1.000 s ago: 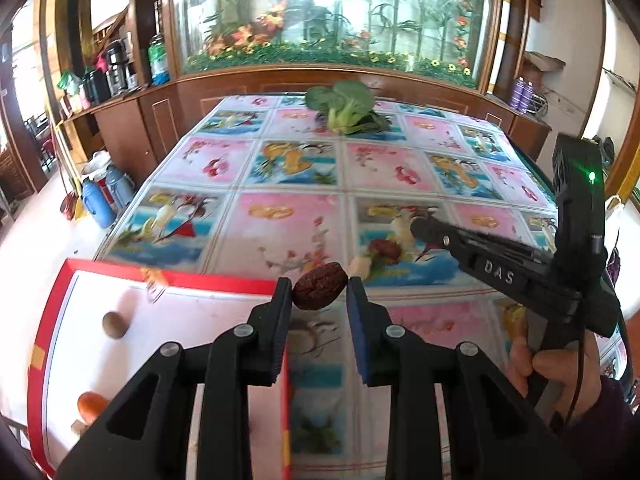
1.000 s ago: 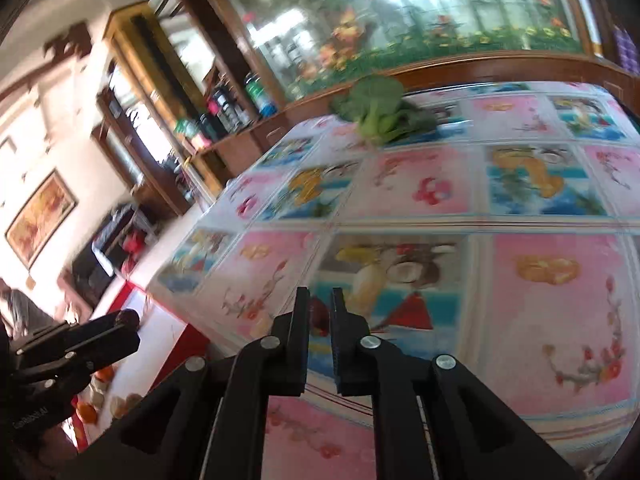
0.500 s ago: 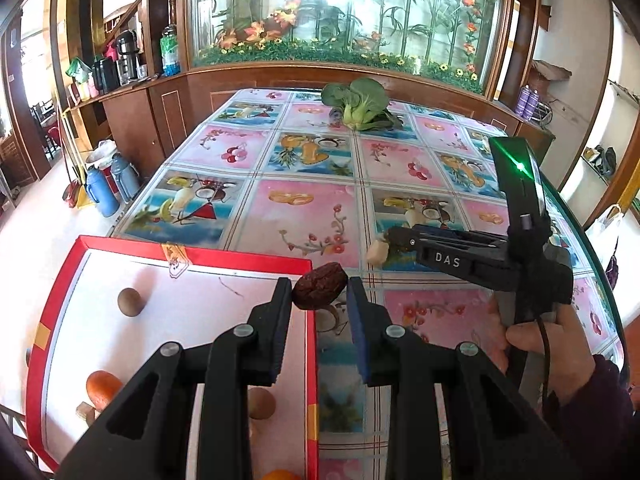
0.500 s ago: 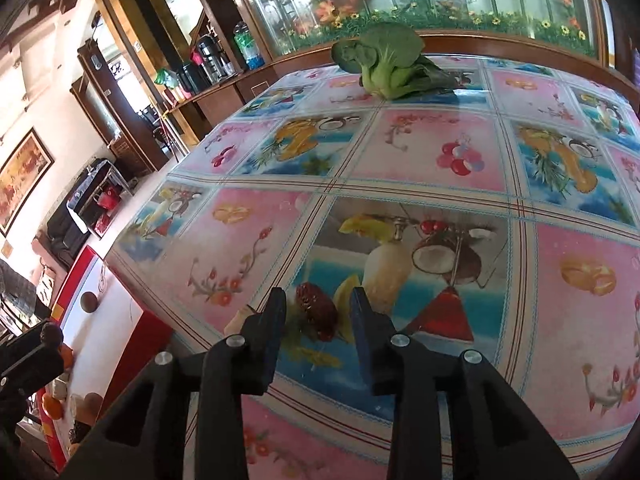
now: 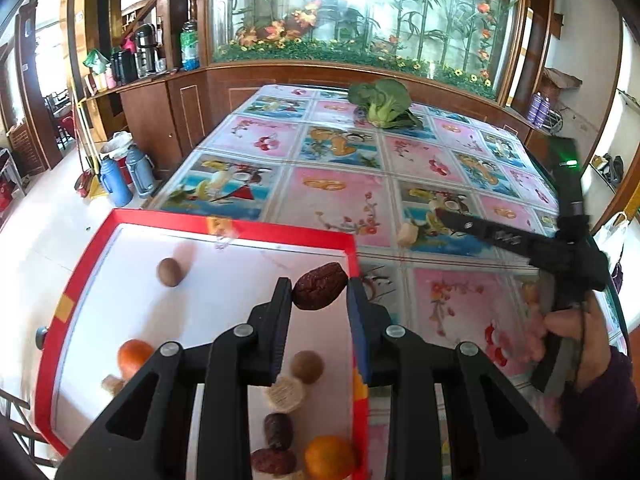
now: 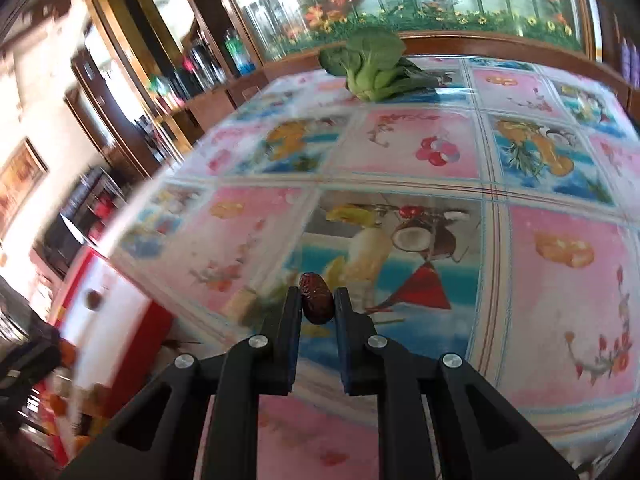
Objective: Organize fruits
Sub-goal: 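Lift both dates and carry them over the tray, then open the left tool to drop its date into the tray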
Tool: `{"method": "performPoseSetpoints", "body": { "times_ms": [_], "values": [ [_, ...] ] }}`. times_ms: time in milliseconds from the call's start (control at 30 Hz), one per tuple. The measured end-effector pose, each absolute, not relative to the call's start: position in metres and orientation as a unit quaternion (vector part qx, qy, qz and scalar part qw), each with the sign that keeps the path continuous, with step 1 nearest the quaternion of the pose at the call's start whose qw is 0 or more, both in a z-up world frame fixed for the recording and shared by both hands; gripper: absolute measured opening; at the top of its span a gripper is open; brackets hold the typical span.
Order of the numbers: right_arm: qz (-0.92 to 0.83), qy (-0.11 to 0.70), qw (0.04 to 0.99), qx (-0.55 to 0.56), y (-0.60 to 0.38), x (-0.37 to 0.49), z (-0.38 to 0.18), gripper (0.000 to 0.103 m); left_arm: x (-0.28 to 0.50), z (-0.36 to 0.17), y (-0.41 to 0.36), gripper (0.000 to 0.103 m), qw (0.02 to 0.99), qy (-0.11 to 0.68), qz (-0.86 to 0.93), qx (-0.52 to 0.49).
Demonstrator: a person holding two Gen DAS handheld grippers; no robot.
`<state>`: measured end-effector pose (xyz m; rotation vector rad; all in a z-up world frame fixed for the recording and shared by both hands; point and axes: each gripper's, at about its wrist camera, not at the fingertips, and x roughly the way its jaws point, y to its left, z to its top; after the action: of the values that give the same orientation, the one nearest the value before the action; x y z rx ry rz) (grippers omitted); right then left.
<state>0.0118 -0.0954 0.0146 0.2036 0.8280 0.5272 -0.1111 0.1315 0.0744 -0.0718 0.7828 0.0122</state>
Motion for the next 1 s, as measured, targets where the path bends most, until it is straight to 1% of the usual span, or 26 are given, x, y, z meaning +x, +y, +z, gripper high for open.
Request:
{"method": "performPoseSetpoints", "body": {
  "times_ms": [200,367,533,700,867,1000],
  "values": [
    [0.330,0.349,0.870,0.114,-0.069,-0.031,0.037,0.014,-0.125,0.076,0.152,0.030,0.930,0.366,0.038,-0.021],
    [0.388,0.336,0.852,0.106,-0.029,-0.062,0.044,0.014,-0.134,0.073,0.171,0.030,0.930,0.361,0.066,-0.015],
    [0.428,0.339,0.834,0.077,0.015,-0.087,0.041,0.014,-0.143,0.064,0.188,0.030,0.926,0.368,0.087,-0.011],
    [0.460,0.361,0.810,0.053,0.042,-0.097,0.028,0.014,-0.150,0.056,0.196,0.030,0.924,0.369,0.104,-0.001],
    [0.478,0.376,0.790,0.071,0.043,-0.094,0.023,0.017,-0.151,0.053,0.199,0.030,0.922,0.369,0.117,0.005],
    [0.480,0.398,0.778,0.072,0.046,-0.092,0.016,0.017,-0.150,0.051,0.197,0.030,0.921,0.367,0.130,0.019]
  ]
}}
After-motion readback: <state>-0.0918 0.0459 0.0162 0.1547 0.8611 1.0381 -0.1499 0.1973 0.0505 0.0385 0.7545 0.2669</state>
